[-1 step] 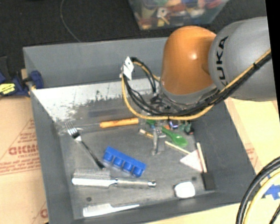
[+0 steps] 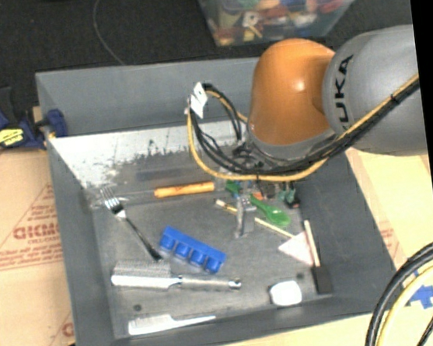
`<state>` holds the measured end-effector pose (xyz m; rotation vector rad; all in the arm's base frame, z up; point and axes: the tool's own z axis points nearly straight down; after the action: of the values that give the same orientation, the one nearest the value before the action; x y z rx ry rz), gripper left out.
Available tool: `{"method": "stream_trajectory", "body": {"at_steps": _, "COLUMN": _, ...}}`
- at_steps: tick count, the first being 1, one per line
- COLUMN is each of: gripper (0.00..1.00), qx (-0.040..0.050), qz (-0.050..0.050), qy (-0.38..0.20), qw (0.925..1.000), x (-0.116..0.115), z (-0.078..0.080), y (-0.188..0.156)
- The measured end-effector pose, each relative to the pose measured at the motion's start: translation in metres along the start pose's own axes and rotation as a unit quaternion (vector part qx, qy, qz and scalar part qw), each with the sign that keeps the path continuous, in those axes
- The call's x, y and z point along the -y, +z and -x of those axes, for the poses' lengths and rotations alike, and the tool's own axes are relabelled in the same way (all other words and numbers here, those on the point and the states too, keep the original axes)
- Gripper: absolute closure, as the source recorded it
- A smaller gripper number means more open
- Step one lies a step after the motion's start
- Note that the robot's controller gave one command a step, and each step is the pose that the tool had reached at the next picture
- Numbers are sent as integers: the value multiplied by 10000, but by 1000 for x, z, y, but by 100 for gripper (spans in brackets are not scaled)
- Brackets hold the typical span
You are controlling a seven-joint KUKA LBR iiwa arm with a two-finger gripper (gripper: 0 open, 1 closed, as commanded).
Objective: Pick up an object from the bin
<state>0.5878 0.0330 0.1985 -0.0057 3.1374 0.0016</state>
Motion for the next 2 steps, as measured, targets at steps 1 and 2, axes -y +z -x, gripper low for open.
{"method": "stream_trajectory", "body": {"at_steps": 1, "gripper": 0, "qx": -2, "qz": -15, "qy": -351, "qw": 9994, "x": 87, "z": 33, "y": 132}}
{"method": "stream_trajectory", "body": {"at_steps": 2, "gripper": 0, "qx": 45, "qz": 21, "qy": -131, "qw": 9999, "x": 81, "z": 57, "y": 128}}
